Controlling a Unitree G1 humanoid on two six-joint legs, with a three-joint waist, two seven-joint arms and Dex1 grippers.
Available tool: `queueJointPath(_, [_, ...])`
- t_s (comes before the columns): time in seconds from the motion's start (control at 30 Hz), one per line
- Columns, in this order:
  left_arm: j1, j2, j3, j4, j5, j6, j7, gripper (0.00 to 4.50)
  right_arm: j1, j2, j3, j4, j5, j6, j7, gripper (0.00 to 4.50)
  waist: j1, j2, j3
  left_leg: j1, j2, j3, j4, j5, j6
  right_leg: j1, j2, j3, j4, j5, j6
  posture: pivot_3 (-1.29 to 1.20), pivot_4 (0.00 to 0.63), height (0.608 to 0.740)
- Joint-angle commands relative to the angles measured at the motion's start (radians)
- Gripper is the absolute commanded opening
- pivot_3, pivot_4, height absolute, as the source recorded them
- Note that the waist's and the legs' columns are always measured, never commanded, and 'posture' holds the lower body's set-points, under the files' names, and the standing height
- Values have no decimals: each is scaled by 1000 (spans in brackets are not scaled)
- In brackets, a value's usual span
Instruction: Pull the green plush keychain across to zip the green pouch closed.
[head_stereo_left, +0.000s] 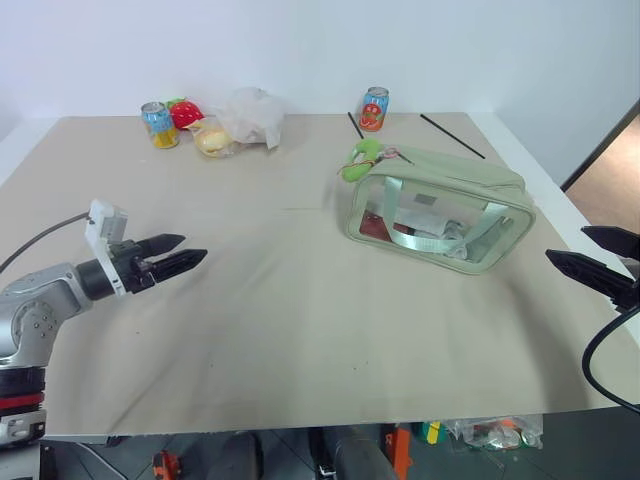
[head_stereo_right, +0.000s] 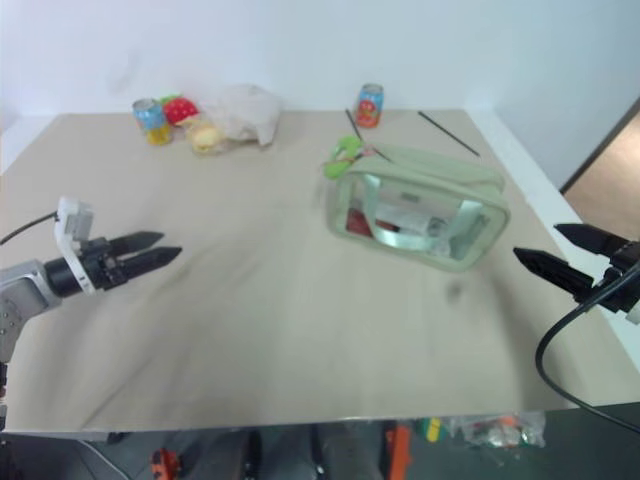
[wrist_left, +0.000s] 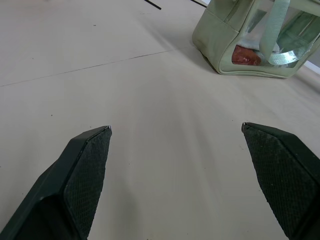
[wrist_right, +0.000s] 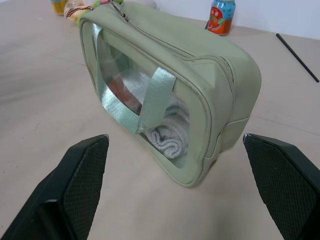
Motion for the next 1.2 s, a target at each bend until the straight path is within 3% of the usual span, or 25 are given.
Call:
queueJointPath(0.03, [-44,26,-20,-8,34,-37,-26,4334,-15,-12,32,-31,-25,-33,-18,4437,0,0,0,0,0,0,0,0,0,0,0,0,0,0,0,0,150,740])
queueJointPath(0.3, [-213,16,-119,-20,37,-61,-170,4334,-283,-112,265,70,-167,-161,-44,4437,-3,0,0,0,-1,4,1,1,1,0,0,3,0,2,3,0,150,740])
queueJointPath(0.5, [-232,13,-180,-136,-8,-35,-278,4334,-670,-191,536,141,-248,-255,85,4437,-10,1,1,0,0,8,-1,-1,2,-3,1,7,0,1,2,0,150,740])
queueJointPath(0.73, [-173,-32,-163,-215,-53,-31,-239,4334,-1006,-61,849,465,-455,-472,308,4437,-18,1,1,1,1,9,0,-2,4,-2,0,8,0,0,0,0,150,740])
queueJointPath(1.1, [-39,-44,-49,-342,-134,-8,-107,4334,-1209,103,980,888,-661,-758,417,4437,-23,1,2,0,1,9,0,-4,5,-3,-1,8,0,-1,-1,0,150,740])
queueJointPath(1.2, [-27,-43,-38,-356,-142,-17,-81,4500,-1228,136,992,962,-705,-815,413,3672,-23,1,2,0,0,9,0,-4,5,-3,-1,8,1,0,-1,0,150,740])
